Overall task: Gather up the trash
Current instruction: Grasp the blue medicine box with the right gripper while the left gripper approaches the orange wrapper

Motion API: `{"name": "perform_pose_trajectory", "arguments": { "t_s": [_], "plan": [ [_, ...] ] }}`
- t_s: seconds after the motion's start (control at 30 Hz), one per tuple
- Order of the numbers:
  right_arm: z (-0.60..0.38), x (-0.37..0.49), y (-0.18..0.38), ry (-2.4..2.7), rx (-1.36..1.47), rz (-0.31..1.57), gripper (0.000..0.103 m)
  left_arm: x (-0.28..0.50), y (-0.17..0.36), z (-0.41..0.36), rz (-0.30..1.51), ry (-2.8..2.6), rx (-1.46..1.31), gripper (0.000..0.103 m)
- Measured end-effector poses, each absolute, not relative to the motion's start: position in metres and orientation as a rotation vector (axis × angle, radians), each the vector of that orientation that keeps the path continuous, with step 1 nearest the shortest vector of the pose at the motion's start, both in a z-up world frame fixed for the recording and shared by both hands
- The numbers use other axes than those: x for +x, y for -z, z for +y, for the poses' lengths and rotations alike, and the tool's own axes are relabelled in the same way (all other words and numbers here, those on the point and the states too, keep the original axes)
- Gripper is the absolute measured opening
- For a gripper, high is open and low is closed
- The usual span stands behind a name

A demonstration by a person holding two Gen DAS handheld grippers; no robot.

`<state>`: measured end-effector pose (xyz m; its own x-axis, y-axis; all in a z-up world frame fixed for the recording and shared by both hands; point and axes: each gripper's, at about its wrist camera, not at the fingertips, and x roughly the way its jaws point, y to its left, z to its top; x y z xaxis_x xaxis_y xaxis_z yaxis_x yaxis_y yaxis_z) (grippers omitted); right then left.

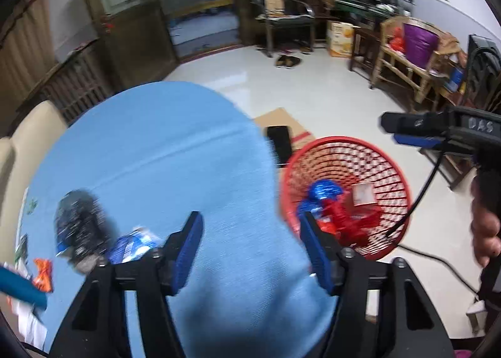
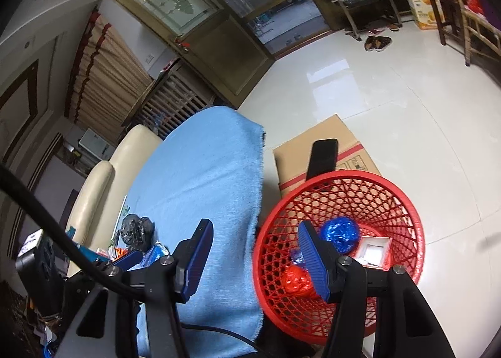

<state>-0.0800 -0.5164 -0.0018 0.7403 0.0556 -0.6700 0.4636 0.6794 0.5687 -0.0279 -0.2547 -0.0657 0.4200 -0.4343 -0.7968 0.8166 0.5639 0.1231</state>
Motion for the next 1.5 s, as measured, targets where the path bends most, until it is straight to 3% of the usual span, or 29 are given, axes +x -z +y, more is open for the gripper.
{"name": "perform_pose_trajectory", "arguments": {
  "t_s": [0.73, 1.03, 1.27, 1.5],
  "plan": [
    [-0.370, 0.042, 0.009, -0.028, 0.546, 0.930, 0.060, 0.094, 0.096, 0.004, 0.850, 0.214, 0.390, 0.071],
    [-0.292, 0.115, 0.037, -0.186, 0.425, 1.038, 0.060, 0.136, 0.102, 0.040, 0.864, 0.155, 0.416, 0.071],
    [-0.284, 0.149, 0.055, -0.243, 0.365, 1.017, 0.076, 0.158, 0.096, 0.037, 0.856, 0.262, 0.447, 0.073],
    [-0.290, 0.187, 0.081, -0.321, 0.437, 1.086, 0.083, 0.200, 0.098, 0.013, 0.859, 0.359, 0.482, 0.075]
  ]
}}
